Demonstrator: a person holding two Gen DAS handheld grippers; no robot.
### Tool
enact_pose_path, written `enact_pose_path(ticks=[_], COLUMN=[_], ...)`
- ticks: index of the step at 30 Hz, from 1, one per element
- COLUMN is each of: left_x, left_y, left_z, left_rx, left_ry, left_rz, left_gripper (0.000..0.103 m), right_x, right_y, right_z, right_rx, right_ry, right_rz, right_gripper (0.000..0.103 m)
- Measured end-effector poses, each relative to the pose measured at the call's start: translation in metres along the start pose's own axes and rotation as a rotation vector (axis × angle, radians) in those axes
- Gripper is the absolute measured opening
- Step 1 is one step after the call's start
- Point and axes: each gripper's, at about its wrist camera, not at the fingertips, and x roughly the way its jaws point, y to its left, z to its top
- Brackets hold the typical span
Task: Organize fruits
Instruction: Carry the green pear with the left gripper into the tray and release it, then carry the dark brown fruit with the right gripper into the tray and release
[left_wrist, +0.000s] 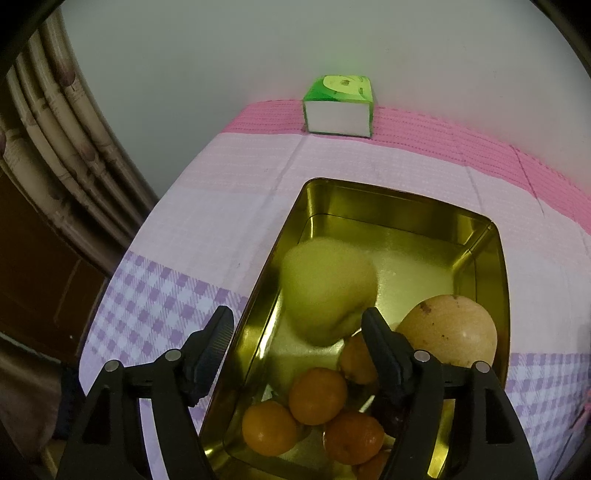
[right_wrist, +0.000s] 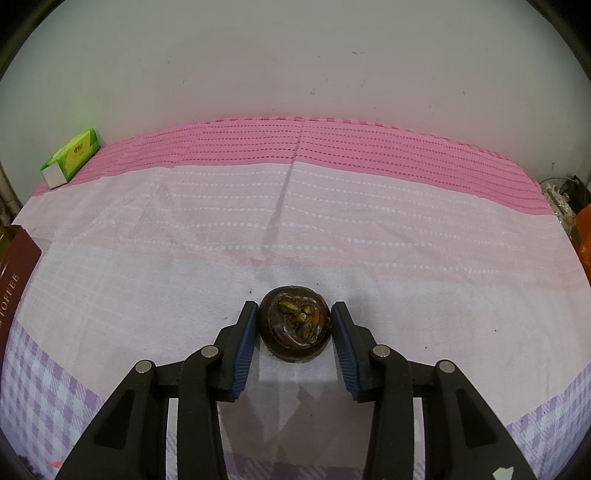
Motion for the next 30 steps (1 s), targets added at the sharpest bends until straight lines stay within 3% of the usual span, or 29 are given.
enact_pose_path(ticks=[9,13,21,30], left_x=[-0.021,-0.031,-0.047,-0.054], left_y=[0.016,0.022,0.038,0.06], left_z=[-0.006,-0.007,-0.008,-0.017], left_rx=[-0.039,-0.058,-0.119,-0.191], left_ry=[-0.043,-0.073,-0.093,-0.063], left_rz=[-0.002,-0.001,-0.027,-0.027], left_gripper=[0.075,0.078,0.081,0.084], right_x=[-0.011,-0.026,-0.058,-0.098], right_y=[0.018,0.033,0.097,0.187], right_z=[0.003,0.003,0.003,0.003], right_rx=[-0.024,-0.044,-0.132,-0.294], right_ry=[0.005,0.0,-0.015,-0.03], right_rz=[-0.012,0.028,0.175,0.367], right_gripper=[0.036,0.036,0.036,0.037])
